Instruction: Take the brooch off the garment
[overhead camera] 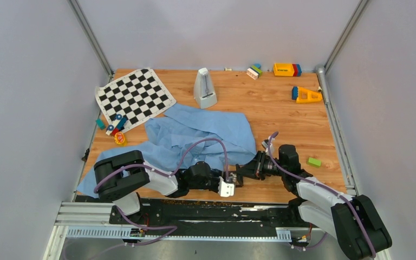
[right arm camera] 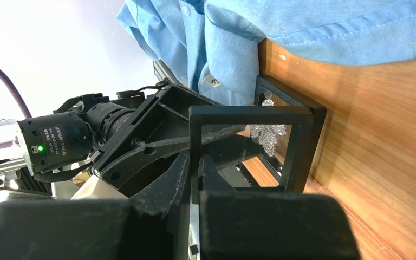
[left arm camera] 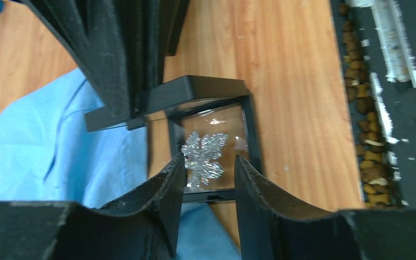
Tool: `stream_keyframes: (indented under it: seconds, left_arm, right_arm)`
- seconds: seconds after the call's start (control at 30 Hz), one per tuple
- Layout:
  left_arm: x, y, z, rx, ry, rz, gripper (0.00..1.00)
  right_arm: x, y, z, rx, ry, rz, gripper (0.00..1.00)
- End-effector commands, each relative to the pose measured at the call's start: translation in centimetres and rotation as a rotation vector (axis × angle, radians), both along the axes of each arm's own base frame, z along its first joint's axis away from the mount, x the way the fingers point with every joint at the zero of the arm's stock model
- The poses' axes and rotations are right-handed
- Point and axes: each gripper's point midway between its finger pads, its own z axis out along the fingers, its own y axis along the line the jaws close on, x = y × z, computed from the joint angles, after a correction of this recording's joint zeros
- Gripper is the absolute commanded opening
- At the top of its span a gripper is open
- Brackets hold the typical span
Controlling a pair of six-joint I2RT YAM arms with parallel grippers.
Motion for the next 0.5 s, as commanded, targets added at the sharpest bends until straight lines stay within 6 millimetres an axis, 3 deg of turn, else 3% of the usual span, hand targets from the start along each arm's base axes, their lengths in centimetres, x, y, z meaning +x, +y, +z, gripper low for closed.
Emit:
stream_keyframes:
  seconds: [0.0, 0.23, 0.47]
  left_arm:
    - [-2.5, -1.3, 2.0, -0.068, 0.116, -0.091, 0.47]
    - [-2.9, -1.0, 3.1, -0.105, 0.170, -0.079, 0.49]
    - [1.9, 0.7, 4.3, -0.081, 0.360, 0.187, 0.47]
  right_arm:
    - [0.7, -0.2, 0.3, -0.016, -0.045, -0.013, 0.00]
    - [0.9, -0.5, -0.2, -0.052, -0.042, -0.030, 0.00]
    - [1.4, -1.9, -1.4, -0.183, -0.036, -0.089, 0.00]
